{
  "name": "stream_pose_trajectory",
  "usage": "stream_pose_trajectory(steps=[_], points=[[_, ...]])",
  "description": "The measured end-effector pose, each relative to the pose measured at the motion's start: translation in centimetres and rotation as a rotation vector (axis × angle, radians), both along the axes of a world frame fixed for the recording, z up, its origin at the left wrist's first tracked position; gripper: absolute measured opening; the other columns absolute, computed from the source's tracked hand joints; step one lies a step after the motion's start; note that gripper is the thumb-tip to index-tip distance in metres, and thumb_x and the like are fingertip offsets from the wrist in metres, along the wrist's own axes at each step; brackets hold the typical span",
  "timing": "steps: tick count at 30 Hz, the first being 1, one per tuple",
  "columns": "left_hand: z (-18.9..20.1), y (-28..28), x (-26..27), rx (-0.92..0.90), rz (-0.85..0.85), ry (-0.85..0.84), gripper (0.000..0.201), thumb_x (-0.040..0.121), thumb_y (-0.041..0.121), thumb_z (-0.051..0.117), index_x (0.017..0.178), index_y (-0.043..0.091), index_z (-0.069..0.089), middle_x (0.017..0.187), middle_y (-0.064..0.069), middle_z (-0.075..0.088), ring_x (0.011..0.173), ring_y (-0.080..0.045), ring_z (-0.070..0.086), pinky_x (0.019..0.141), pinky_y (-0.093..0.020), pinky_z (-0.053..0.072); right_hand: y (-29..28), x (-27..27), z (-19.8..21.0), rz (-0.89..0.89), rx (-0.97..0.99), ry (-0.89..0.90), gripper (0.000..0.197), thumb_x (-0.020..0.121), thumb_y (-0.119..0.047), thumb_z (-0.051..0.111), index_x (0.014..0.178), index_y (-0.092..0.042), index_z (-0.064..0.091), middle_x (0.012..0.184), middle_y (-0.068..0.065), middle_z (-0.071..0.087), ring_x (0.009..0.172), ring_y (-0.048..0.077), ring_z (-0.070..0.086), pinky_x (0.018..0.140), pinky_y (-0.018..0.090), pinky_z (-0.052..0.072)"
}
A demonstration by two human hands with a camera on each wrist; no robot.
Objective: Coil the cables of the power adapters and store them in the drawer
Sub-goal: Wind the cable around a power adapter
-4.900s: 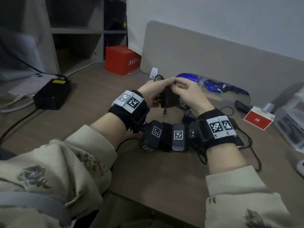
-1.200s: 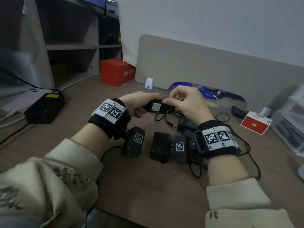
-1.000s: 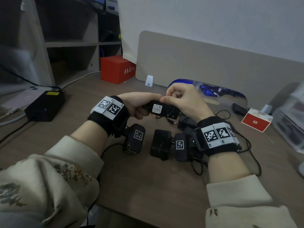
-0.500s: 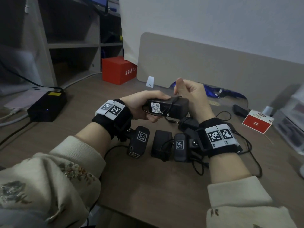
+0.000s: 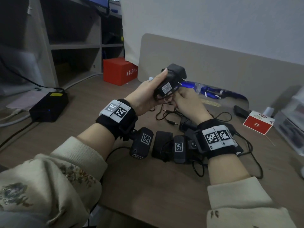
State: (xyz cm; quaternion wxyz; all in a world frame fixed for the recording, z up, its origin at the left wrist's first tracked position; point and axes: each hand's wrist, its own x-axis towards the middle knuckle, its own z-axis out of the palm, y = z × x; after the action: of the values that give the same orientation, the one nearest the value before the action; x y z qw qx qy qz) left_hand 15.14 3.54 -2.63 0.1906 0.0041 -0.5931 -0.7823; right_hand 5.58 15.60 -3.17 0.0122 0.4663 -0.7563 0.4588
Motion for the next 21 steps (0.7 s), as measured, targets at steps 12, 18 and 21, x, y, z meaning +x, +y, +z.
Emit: stream_pose_trajectory(steps=[12,18,21], points=[[-1.8,-2.8,-1.7,-0.06,0.378,-0.204,0.032,0.091,0.043,0.066,0.094,0.012,0.06,0.077,-0.004,0.057,0.055,-0.009,0.038,0.046,-0.018,0.029,-0.1,-0.4,-0.2,-0.039,0.051,0.055,0.016,0.093,-0.019,0.061,0.094,-0.017,0.077,0.087,-0.01,0.072,0.087,-0.001,0.064,0.079,0.017,0.048],[-2.0,-3.2,-1.8,-0.129,0.453,-0.164,0.037,0.094,0.04,0.063,0.105,0.005,0.058,0.066,0.005,0.06,0.046,-0.003,0.049,0.047,-0.019,0.033,-0.2,-0.6,-0.3,-0.101,0.025,0.073,0.017,0.092,-0.021,0.062,0.091,-0.014,0.078,0.083,-0.009,0.07,0.086,0.002,0.063,0.081,0.023,0.049],[-2.2,-3.4,-1.7,-0.135,0.515,-0.17,0.048,0.092,0.042,0.065,0.129,0.015,0.05,0.1,-0.003,0.058,0.059,-0.005,0.056,0.047,-0.021,0.039,-0.3,-0.7,-0.3,-0.13,0.013,0.084,0.017,0.092,-0.023,0.063,0.085,-0.017,0.078,0.077,-0.014,0.068,0.086,0.006,0.064,0.081,0.027,0.05]])
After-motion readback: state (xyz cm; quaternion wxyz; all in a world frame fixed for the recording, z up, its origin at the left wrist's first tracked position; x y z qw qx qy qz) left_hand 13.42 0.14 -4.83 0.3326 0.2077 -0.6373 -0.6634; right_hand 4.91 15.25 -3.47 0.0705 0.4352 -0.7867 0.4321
